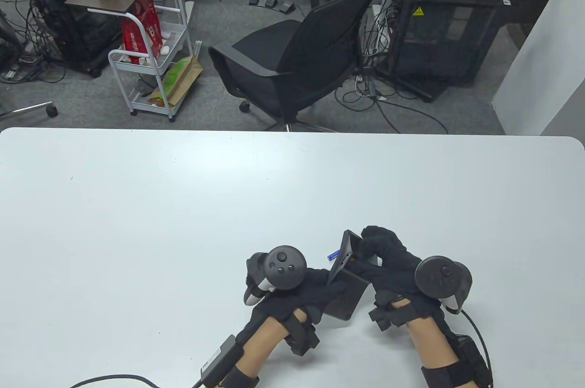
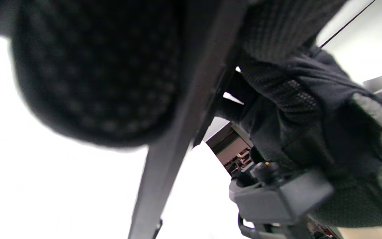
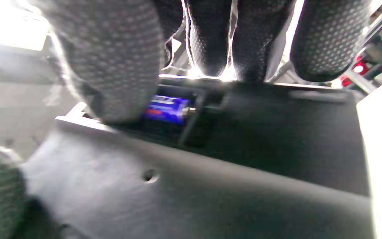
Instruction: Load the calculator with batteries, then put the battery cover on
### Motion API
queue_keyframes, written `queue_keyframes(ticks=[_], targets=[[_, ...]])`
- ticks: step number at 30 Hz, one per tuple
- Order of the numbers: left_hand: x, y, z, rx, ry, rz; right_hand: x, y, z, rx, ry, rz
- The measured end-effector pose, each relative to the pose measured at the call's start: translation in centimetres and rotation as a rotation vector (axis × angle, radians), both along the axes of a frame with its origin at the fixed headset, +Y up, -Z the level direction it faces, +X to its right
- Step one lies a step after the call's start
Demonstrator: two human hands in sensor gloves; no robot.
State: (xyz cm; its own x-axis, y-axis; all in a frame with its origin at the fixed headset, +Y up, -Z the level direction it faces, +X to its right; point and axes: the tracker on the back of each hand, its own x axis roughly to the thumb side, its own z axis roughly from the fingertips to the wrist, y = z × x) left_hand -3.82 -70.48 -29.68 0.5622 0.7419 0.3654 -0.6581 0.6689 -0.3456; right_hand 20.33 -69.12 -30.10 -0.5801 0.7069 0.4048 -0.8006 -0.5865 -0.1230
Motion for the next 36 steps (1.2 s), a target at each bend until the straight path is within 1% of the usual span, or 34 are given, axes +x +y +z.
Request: queue_keyframes(ticks=[2,3,4,5,6,7,8,10,13,19,23,29,33,36], targets=[[-0.2,0.0,0.0,-0.006,-0.018,0.007,0.2,-0.1,0.0,-0.063,0.010,-0.022],[-0.1,0.0,0.0,-0.025,-0.008,0.033,0.1,-0.1,-0.1,-0.017,0.031,-0.033],[0.0,0.1,0.0,-0.039,0.008,0.023,0.1,-0.1,-0.1,-0.016,0.019,-0.027],[-0.1,0.1,0.0,-0.019,0.020,0.014,0.3,-0.2,-0.2,-0.035,0.008,-0.019],[-0.1,0.0,-0.1,-0.001,0.024,0.016,0.3,-0.1,0.0,-0.029,0.012,-0.039],[-0.1,-0.2,-0.2,-0.025,0.020,0.025,0.3,0.1,0.0,-0.008,0.010,-0.038],[-0.2,-0.3,-0.2,-0.043,0.020,0.044,0.4,0.1,0.0,-0.015,0.002,-0.011],[-0.3,-0.4,-0.2,-0.031,0.039,0.029,0.5,0.1,-0.1,-0.001,0.007,-0.015],[-0.5,-0.4,-0.3,-0.027,0.058,0.021,0.6,-0.1,-0.2,-0.013,0.038,-0.046],[-1.6,-0.5,-0.8,-0.077,0.074,0.115,1.0,0.0,-0.1,0.029,0.040,-0.095],[-2.9,-0.3,-1.2,-0.080,0.133,0.163,1.4,-0.1,-0.1,0.036,0.016,-0.147],[-5.4,-0.3,-2.0,-0.086,0.223,0.221,1.7,-0.9,-0.6,0.008,0.002,-0.152],[-7.6,-0.5,-2.6,-0.086,0.318,0.267,1.6,-1.5,-1.1,-0.014,-0.001,-0.123],[-9.1,-0.3,-2.8,-0.071,0.398,0.299,1.2,-1.8,-1.4,-0.019,-0.016,-0.047]])
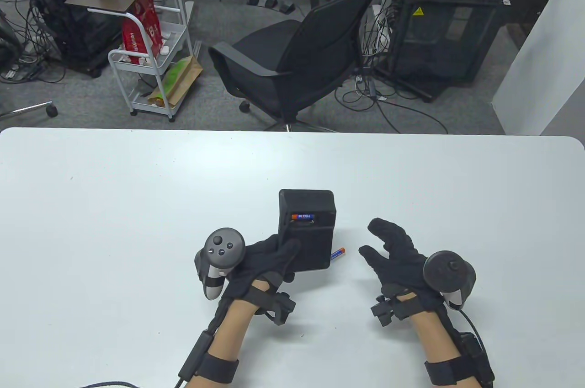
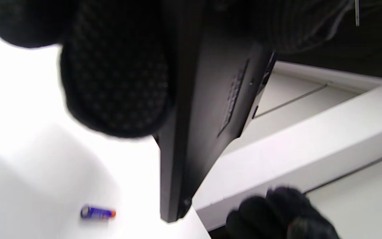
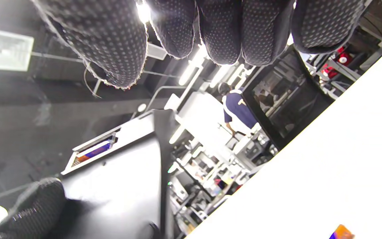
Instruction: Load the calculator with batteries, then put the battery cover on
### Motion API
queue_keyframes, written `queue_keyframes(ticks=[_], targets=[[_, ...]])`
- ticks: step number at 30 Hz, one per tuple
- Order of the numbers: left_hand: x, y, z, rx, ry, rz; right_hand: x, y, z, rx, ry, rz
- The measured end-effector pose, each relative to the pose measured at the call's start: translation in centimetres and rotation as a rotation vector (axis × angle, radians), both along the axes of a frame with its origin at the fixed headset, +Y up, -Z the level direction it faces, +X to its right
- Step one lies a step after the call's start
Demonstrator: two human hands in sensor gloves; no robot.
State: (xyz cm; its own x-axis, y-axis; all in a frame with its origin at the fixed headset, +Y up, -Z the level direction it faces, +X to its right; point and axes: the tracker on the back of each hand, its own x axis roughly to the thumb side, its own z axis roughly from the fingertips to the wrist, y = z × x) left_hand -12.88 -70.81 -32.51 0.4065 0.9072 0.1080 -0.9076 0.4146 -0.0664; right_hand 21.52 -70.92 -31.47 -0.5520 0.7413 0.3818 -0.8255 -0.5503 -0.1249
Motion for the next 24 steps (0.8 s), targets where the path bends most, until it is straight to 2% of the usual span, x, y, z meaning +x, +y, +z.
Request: queue_keyframes(ticks=[6,10,21,24], targets=[[-2.3,0.3,0.0,0.014,0.136,-0.009,-2.0,-1.0,-0.8,-0.046,-0.015,0.280],[-3.4,0.2,0.0,0.000,0.218,-0.013,-4.0,-1.1,-1.7,-0.054,0.011,0.538],[-4.6,0.0,-0.1,-0.018,0.276,-0.030,-9.1,-2.9,-4.2,-0.106,0.075,1.042],[-4.6,0.0,-0.1,-0.019,0.274,-0.040,-9.7,-3.6,-4.9,-0.145,0.095,1.115]])
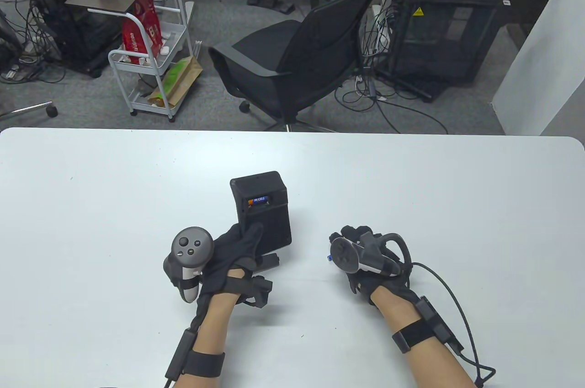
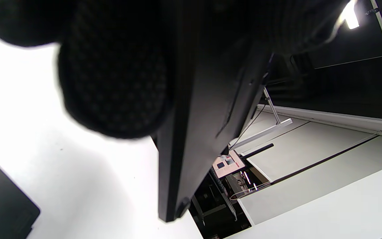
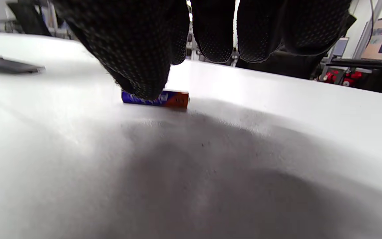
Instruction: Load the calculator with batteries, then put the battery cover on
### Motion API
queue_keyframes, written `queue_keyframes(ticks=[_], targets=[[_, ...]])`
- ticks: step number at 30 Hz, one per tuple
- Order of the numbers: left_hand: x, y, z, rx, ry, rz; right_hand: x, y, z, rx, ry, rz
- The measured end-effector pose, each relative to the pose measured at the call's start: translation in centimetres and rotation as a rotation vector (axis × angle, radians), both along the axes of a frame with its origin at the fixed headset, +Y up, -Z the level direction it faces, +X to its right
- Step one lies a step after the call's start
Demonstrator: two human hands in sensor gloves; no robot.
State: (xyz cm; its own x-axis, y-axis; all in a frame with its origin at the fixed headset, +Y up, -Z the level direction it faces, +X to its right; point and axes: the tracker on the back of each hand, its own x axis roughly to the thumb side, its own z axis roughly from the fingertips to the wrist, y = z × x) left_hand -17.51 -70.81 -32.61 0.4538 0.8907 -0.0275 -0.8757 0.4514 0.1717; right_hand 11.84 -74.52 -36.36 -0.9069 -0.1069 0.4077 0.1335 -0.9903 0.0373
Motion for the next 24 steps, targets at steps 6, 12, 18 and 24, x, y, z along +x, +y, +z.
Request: queue_keyframes(ticks=[6,12,18,24], targets=[[0.1,-0.1,0.0,-0.011,-0.005,-0.012,-0.4,-0.8,-0.9,-0.016,0.013,0.039],[0.2,-0.1,0.0,-0.017,-0.009,-0.022,-1.0,-0.7,-1.3,-0.016,0.033,0.079],[0.3,-0.1,0.0,-0.019,-0.018,-0.030,-1.3,-1.3,-1.2,-0.044,0.070,0.125],[0.5,-0.1,0.0,-0.018,-0.024,-0.027,0.9,0.6,-0.5,-0.017,0.000,-0.170]])
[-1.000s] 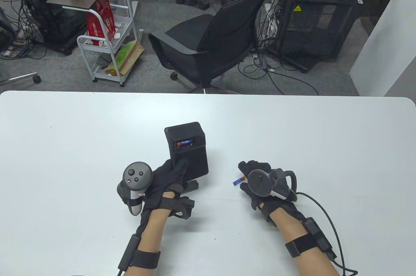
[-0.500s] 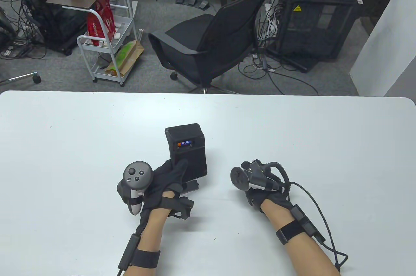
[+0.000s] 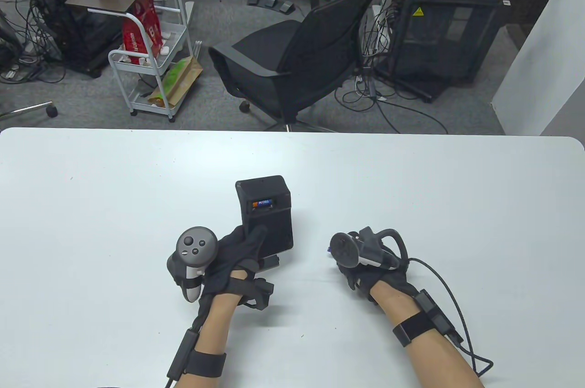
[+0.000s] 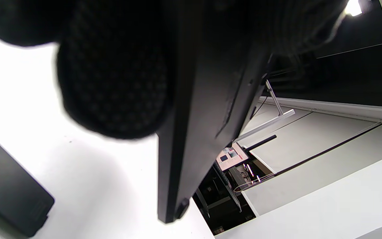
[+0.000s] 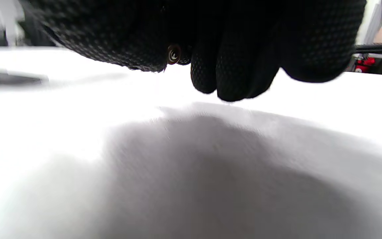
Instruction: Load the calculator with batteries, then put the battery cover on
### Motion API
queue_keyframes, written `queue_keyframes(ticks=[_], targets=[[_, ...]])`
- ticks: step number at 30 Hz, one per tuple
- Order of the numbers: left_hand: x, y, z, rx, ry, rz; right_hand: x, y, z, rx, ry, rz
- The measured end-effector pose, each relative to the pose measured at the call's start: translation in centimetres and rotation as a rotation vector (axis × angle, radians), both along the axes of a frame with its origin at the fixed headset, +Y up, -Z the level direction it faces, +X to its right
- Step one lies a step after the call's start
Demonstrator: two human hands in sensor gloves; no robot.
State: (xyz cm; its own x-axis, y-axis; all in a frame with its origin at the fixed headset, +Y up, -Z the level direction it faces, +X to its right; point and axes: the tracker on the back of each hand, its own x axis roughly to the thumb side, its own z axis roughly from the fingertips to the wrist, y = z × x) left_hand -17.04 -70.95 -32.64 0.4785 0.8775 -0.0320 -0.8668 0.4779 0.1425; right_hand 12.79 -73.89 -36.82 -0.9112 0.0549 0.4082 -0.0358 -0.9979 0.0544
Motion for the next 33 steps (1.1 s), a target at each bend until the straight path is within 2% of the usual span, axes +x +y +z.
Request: queue_keyframes(ticks=[9,15,22,33], targets=[[1.0,0.2,0.1,0.007,-0.032,-0.014,3.7,5.1,3.3,0.227,-0.031,-0.384],[2.4,0.3,0.4,0.013,-0.081,-0.044,5.0,7.0,5.4,0.307,-0.032,-0.511],[4.3,0.3,0.6,0.008,-0.154,-0.049,5.8,7.1,6.6,0.375,-0.039,-0.602],[8.4,-0.3,1.5,-0.004,-0.301,-0.140,5.0,6.7,7.6,0.433,-0.039,-0.477]])
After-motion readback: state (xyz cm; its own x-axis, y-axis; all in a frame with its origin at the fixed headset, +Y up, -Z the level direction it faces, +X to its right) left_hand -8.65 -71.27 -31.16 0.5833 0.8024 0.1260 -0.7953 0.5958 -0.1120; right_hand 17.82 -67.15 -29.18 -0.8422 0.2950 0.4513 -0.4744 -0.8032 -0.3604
